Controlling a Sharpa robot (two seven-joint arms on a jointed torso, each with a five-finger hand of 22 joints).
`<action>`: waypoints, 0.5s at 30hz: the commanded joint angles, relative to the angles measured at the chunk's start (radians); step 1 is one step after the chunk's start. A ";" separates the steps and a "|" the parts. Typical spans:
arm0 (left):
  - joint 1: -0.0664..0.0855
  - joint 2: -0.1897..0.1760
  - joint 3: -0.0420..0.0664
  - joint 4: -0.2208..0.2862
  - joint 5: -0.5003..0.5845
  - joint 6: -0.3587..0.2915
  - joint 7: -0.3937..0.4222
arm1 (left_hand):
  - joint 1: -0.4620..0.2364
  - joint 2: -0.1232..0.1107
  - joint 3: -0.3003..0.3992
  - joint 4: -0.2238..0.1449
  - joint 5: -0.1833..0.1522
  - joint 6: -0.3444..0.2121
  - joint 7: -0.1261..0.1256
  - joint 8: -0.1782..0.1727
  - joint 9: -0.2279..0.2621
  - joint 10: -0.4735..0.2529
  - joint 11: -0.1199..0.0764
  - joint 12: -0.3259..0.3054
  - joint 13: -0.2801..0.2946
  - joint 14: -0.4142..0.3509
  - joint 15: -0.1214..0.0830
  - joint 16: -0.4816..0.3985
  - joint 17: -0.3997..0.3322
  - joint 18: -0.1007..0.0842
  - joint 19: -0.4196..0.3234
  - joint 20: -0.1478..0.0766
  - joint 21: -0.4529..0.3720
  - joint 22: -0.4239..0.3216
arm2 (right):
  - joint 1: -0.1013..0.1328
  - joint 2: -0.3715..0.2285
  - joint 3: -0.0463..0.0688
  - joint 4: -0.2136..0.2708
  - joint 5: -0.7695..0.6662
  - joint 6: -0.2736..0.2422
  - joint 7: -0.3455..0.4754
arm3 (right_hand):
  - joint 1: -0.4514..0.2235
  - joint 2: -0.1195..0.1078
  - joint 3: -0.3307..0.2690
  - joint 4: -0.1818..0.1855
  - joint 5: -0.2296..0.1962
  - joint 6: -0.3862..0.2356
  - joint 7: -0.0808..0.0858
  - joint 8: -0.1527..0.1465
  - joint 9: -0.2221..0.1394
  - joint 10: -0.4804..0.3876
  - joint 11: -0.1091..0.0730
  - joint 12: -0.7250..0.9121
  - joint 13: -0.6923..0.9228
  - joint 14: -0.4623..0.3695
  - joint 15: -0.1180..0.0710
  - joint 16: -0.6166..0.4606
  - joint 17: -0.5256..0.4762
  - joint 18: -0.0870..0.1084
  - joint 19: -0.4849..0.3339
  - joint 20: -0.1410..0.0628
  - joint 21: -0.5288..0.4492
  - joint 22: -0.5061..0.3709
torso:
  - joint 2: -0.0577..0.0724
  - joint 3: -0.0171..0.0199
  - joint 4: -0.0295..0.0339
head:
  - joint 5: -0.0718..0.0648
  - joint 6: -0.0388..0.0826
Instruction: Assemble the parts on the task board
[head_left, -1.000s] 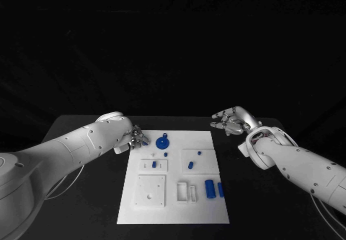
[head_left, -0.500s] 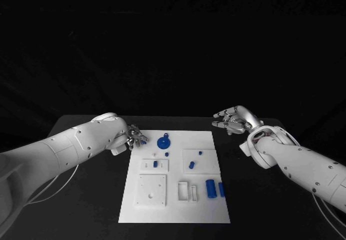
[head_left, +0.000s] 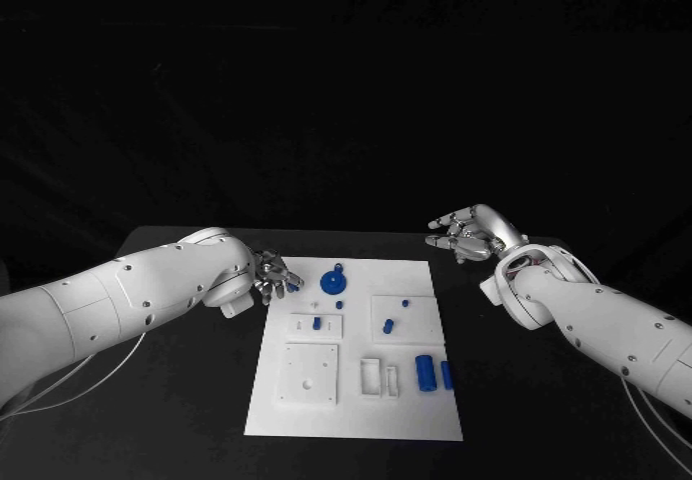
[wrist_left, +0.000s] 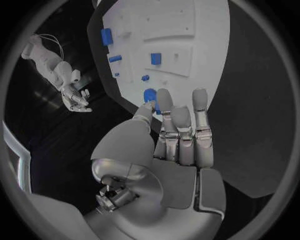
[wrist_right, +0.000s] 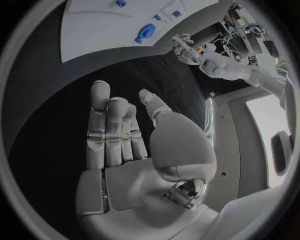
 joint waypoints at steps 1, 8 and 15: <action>0.000 -0.014 -0.005 0.040 -0.013 -0.031 -0.032 | -0.005 0.007 0.060 -0.056 0.006 0.027 -0.022 -0.001 0.011 0.009 -0.001 -0.007 0.003 0.006 -0.001 -0.004 0.003 -0.015 -0.002 -0.008 0.005 0.019 | -0.001 0.001 0.000 -0.005 0.005 0.011 0.006 | -0.005 -0.004 0.005 -0.002 -0.005 -0.008 0.003 -0.005 -0.001 -0.007 -0.001 0.002 -0.003 0.003 -0.001 -0.003 0.000 0.019 0.038 0.005 0.003 -0.002 | -0.004 -0.0019 0.0027 | 0.001 -0.004; -0.003 -0.047 -0.031 0.111 -0.050 -0.039 -0.041 | -0.009 0.013 0.066 -0.058 0.008 0.021 -0.022 0.006 0.032 0.007 -0.002 -0.002 0.009 0.007 -0.001 -0.003 0.009 -0.015 -0.002 -0.008 0.011 0.019 | -0.002 0.002 0.000 -0.009 0.006 0.012 0.007 | -0.005 -0.004 0.005 -0.002 -0.005 -0.008 0.003 -0.005 -0.001 -0.007 -0.001 0.002 -0.003 0.003 -0.001 -0.003 0.000 0.019 0.038 0.005 0.003 -0.002 | -0.002 -0.0008 0.0024 | 0.004 -0.006; -0.013 -0.061 -0.057 0.157 -0.117 -0.064 -0.051 | -0.010 0.017 0.068 -0.058 0.009 0.019 -0.022 0.008 0.039 0.005 -0.003 0.000 0.012 0.008 -0.001 -0.003 0.010 -0.015 -0.002 -0.009 0.015 0.019 | -0.002 0.002 0.000 -0.008 0.006 0.013 0.007 | -0.004 -0.004 0.005 -0.003 -0.005 -0.008 0.003 -0.005 -0.001 -0.006 -0.001 0.002 -0.003 0.004 -0.001 -0.002 0.000 0.019 0.039 0.005 0.004 -0.002 | -0.002 -0.0009 0.0012 | 0.006 -0.010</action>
